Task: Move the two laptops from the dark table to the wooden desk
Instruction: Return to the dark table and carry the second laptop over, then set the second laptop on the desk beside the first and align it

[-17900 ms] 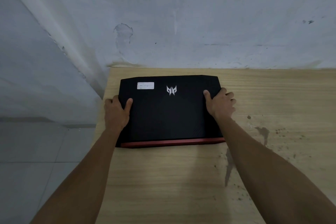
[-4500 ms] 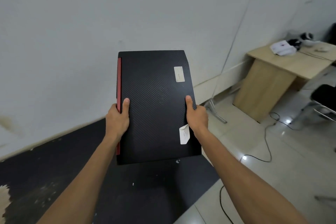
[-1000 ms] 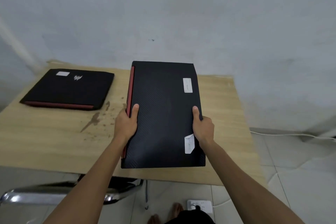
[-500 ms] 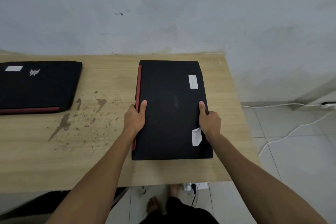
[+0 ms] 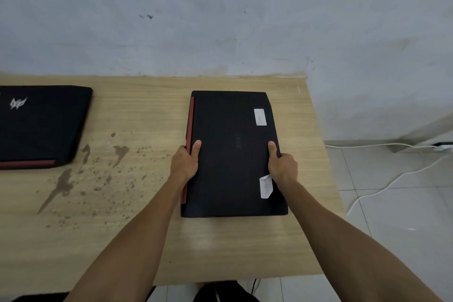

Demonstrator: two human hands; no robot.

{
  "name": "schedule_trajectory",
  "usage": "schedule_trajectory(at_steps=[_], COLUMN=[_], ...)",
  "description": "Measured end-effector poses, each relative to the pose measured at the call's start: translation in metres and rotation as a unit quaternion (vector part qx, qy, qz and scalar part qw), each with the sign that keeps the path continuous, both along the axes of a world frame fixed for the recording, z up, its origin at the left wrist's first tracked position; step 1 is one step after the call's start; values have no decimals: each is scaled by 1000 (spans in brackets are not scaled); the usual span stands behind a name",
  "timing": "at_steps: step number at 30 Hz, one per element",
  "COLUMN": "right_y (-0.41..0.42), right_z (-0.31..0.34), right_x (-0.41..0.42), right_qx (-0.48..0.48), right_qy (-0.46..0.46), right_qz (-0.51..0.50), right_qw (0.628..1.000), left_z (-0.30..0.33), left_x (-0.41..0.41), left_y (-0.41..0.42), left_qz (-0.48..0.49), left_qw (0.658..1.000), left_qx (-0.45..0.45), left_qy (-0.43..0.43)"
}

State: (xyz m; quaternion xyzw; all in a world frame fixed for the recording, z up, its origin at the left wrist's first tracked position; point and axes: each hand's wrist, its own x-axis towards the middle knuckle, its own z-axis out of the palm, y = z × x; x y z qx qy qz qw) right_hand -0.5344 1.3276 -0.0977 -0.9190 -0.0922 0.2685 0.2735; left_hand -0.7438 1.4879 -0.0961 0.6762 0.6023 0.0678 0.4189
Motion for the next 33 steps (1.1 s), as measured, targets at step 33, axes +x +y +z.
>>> schedule_trajectory(at_steps=[33], right_y=[15], right_z=[21], right_x=[14], right_qx=[-100], right_qy=[-132], right_qz=[90], right_qw=[982], left_z=[13], left_x=[9], left_y=[33], left_qz=[-143], left_qw=[963], left_qx=[122], left_qy=[194])
